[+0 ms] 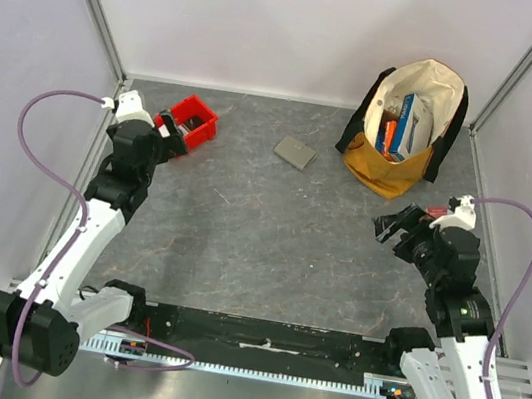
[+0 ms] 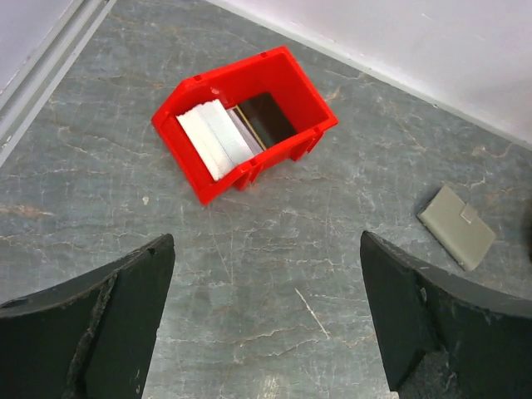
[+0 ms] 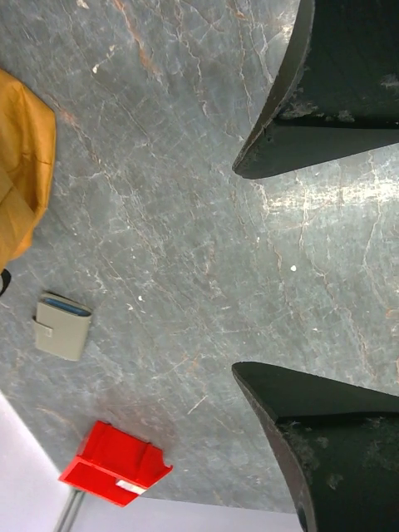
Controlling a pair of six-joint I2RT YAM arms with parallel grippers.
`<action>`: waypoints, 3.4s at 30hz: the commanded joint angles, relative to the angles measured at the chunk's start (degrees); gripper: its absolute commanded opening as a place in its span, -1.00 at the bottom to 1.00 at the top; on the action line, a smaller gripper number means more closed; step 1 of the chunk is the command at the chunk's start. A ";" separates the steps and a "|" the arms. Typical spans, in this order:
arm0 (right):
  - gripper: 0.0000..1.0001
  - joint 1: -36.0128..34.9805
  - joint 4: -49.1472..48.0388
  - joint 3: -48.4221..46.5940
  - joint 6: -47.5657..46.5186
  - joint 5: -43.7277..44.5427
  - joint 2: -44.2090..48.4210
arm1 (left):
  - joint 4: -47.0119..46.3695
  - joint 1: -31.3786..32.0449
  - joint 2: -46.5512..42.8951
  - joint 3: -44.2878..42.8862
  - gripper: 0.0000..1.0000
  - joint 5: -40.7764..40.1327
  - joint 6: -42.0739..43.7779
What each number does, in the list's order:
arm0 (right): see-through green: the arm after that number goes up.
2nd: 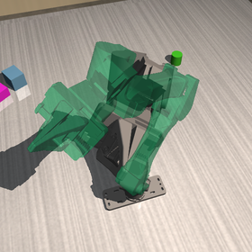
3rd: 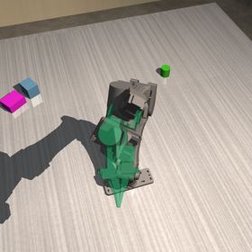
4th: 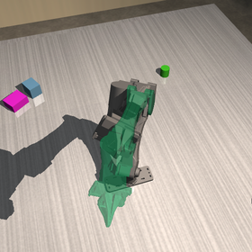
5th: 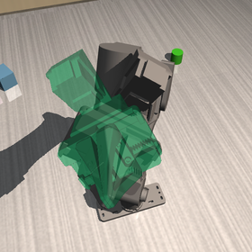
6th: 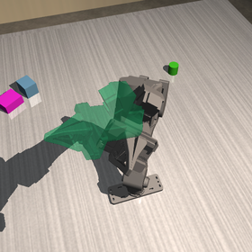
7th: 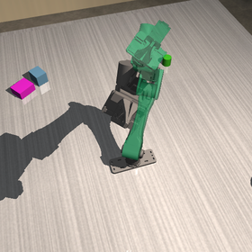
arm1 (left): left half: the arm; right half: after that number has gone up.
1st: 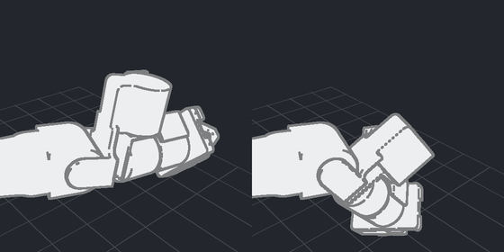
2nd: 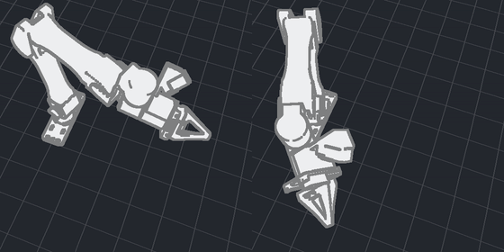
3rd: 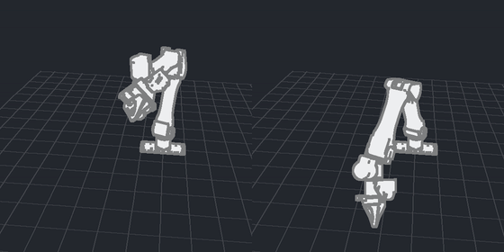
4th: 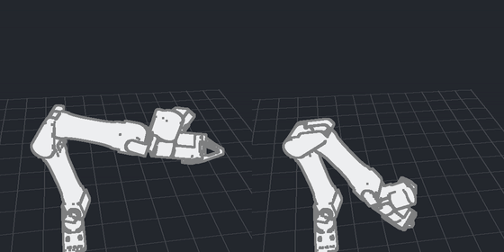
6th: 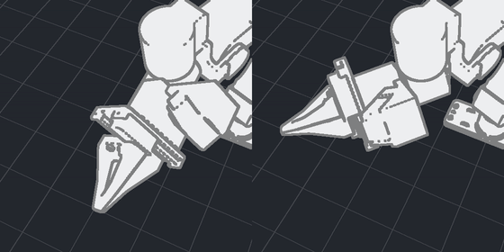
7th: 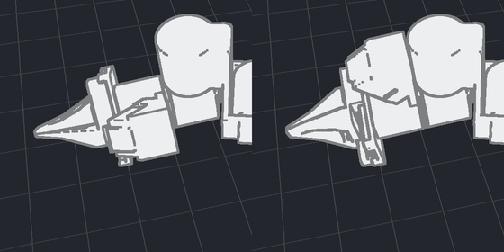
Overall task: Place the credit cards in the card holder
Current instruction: Move the storage box to the center of the board.
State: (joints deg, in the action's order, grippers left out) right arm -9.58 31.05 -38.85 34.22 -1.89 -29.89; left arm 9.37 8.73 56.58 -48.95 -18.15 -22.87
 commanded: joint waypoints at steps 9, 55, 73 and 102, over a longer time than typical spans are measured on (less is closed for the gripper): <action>0.96 -0.17 -0.72 -7.11 -11.27 -11.10 -14.92 | 6.02 -0.82 9.60 -15.03 0.98 9.80 -4.64; 0.96 -16.17 -5.38 -23.01 -18.04 -5.16 -44.89 | 10.15 -4.51 63.84 -46.86 0.73 32.03 17.95; 0.96 -16.43 -12.94 -53.23 -22.26 3.03 -83.03 | 5.93 -4.43 60.06 -40.26 0.53 44.52 8.37; 0.83 -25.22 -13.99 -40.99 -34.31 20.44 -90.64 | 1.19 -3.46 58.21 -33.59 0.39 52.08 -2.69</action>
State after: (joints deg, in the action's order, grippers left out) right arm -32.99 10.68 -90.65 0.23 15.73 -125.21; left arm 12.97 4.36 119.07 -84.64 31.38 -20.47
